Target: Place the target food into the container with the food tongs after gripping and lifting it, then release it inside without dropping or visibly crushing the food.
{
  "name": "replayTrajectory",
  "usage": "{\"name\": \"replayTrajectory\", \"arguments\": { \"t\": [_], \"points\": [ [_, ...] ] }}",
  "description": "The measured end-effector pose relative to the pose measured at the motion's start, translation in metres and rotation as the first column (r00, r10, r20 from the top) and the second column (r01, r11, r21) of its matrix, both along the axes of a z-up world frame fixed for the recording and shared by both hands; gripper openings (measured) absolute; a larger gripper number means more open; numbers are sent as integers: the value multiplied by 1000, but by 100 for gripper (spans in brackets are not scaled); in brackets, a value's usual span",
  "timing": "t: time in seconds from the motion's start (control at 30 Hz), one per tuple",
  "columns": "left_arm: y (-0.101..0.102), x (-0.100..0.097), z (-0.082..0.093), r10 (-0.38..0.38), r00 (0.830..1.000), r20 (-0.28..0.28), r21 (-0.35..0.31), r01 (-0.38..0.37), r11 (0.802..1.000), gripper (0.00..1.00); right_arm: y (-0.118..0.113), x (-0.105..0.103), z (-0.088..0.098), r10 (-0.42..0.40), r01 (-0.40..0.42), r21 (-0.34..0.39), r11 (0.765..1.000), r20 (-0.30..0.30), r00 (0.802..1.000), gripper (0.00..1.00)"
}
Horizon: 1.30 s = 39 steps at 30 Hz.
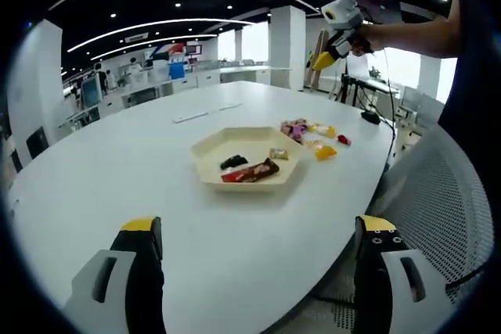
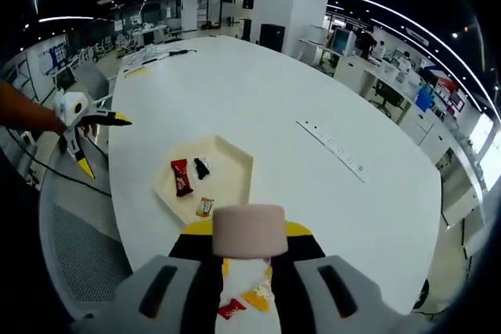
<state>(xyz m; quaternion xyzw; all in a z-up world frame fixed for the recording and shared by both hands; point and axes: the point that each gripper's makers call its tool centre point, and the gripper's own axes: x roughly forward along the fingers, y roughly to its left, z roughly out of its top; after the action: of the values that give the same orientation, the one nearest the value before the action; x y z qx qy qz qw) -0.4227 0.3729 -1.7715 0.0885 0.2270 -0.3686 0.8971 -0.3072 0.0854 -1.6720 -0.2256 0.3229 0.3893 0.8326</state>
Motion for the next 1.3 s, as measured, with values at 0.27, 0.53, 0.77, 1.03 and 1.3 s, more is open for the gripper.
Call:
{"name": "replayTrajectory", "arguments": {
  "t": [0.27,0.53,0.77,1.03,1.3],
  "points": [
    [-3,-2,0,-11,1000,-4,-12,11,1000,100,-25,-17,-6,-21,21,1,1000,22,1000,22],
    [-2,-2,-3,-12,1000,-9,-3,12,1000,99,-46,-25,-9,-38,38,-4,999,39,999,22],
    [-1,-1,-3,-5,1000,-17,-6,5,1000,99,-61,-33,-17,-34,34,-11,999,52,998,22],
    [-4,-5,-6,-22,999,-26,15,23,1000,99,-64,-40,-15,-26,25,7,1000,62,998,22],
    [-2,-4,-9,-16,999,-45,15,17,1000,99,-71,-45,-26,-36,35,18,999,37,999,22]
  ]
}}
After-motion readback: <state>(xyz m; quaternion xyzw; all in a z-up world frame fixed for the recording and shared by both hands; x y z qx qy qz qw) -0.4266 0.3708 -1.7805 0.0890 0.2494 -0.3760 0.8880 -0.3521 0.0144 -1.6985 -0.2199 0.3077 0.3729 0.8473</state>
